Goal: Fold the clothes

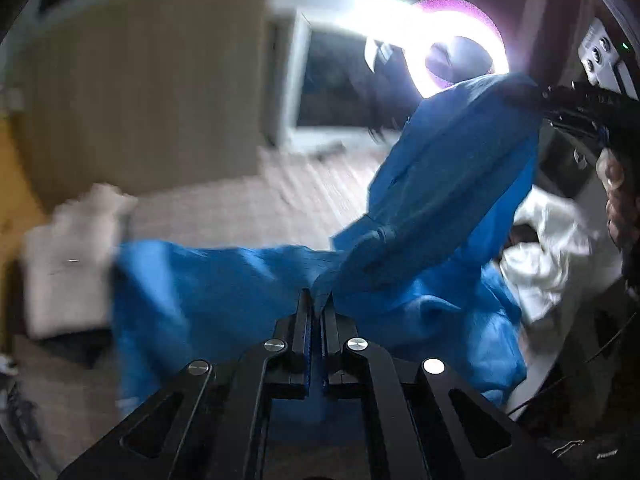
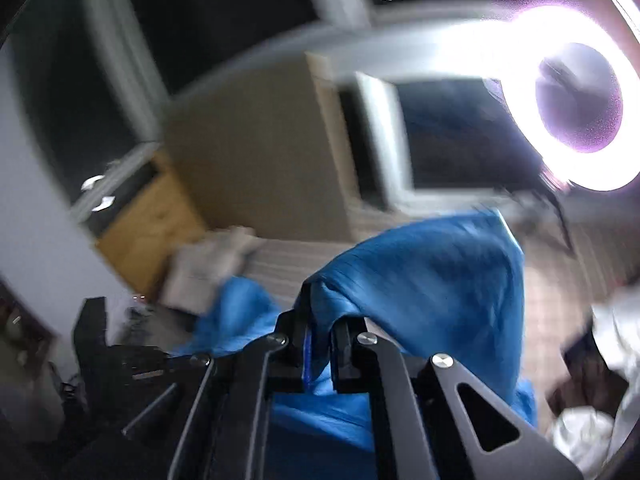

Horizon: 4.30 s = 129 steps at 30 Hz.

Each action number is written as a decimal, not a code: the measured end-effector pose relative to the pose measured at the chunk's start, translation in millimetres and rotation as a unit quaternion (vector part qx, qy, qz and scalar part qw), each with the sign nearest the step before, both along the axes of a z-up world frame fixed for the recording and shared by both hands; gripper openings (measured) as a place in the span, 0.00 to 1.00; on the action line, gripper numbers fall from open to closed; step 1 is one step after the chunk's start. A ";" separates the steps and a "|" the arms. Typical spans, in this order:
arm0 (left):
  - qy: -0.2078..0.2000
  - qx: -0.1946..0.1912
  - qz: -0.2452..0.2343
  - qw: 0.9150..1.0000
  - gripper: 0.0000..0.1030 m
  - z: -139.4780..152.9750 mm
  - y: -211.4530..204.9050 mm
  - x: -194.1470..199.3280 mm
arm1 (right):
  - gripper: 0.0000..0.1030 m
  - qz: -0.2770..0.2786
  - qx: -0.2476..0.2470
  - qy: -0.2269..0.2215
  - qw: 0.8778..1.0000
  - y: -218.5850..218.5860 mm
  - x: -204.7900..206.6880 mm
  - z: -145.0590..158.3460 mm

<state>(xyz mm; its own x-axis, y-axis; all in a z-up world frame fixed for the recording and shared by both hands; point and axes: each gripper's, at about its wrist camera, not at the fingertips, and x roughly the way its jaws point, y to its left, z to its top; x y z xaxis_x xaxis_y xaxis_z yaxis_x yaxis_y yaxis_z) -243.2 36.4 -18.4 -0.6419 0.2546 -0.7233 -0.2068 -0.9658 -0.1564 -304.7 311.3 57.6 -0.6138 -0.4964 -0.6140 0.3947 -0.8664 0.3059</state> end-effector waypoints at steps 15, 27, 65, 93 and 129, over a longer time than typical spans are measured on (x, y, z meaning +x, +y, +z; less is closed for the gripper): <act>-0.064 -0.081 0.091 0.991 0.47 -28.3 -58.1 9.1 | 0.57 -0.073 0.039 -0.153 0.985 66.7 4.7 -96.7; -0.099 -0.140 -0.172 0.970 0.48 -107.1 196.3 -114.9 | 0.57 -0.172 0.097 -0.252 0.947 153.3 7.0 -232.4; -0.114 -0.099 -0.102 0.983 0.10 -100.7 128.5 -244.6 | 0.02 -0.115 0.092 -0.282 0.948 165.9 28.4 -238.8; -0.173 -0.049 -0.241 0.954 0.52 -85.3 135.8 -83.5 | 0.60 0.101 0.259 -0.073 0.958 73.5 -100.7 -150.9; -0.159 -0.117 -0.193 0.961 0.55 -86.0 117.1 -48.4 | 0.07 0.081 0.145 -0.114 0.980 150.2 -47.0 -130.0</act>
<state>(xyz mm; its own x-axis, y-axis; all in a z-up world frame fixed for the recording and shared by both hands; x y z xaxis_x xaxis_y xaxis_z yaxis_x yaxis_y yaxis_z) -291.6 153.5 -104.4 -0.2687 0.2351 -0.9341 -0.5340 -0.8434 -0.0587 -351.7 461.5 -72.5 -0.3714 -0.3607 -0.8555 0.4839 -0.8616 0.1532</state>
